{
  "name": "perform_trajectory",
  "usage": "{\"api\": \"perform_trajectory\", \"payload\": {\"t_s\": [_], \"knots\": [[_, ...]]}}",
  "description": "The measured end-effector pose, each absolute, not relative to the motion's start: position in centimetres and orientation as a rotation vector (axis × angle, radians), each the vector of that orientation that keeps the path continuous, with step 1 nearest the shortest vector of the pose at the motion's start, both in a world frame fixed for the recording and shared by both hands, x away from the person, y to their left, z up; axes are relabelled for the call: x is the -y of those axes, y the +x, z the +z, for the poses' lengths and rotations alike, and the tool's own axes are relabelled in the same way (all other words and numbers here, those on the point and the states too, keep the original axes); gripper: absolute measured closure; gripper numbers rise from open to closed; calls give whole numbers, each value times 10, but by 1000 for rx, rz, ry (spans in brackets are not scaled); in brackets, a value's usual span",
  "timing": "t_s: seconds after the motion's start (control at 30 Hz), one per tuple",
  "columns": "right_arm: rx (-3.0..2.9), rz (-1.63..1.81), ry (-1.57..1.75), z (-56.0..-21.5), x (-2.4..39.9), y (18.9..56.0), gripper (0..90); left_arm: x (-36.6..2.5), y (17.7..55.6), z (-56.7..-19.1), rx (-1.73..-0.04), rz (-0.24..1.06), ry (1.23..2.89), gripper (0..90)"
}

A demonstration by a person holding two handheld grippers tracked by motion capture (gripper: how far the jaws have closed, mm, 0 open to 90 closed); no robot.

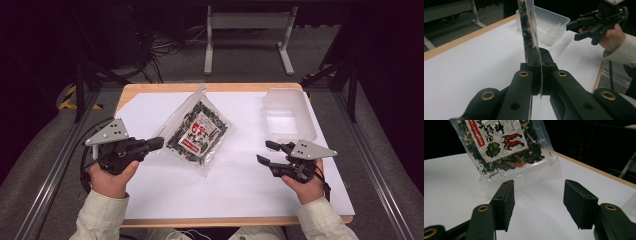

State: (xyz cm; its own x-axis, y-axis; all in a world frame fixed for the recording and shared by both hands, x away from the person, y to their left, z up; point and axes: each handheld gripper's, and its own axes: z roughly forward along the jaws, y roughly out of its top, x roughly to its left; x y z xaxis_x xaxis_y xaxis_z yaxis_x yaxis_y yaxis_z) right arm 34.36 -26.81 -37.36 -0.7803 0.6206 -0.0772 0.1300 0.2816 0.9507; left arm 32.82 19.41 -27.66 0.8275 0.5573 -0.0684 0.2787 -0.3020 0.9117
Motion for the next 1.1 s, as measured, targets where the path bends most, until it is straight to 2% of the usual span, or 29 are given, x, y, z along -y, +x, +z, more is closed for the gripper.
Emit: {"api": "perform_trajectory", "payload": {"t_s": [0.33,0.5,0.7,0.83,1.1], "knots": [[-2101,1546,648,-363,262,342,422,-199,326,-255,-613,366,1868,896],[-2093,1566,629,-354,258,346,421,-197,326,-250,-585,381,1906,895],[-2121,1580,594,-334,246,349,417,-197,331,-251,-555,344,1926,895],[-2112,1622,565,-320,238,354,382,-195,331,-250,-534,325,1927,895],[-2182,1644,452,-286,203,374,347,-191,331,-250,-503,313,1929,895]]}}
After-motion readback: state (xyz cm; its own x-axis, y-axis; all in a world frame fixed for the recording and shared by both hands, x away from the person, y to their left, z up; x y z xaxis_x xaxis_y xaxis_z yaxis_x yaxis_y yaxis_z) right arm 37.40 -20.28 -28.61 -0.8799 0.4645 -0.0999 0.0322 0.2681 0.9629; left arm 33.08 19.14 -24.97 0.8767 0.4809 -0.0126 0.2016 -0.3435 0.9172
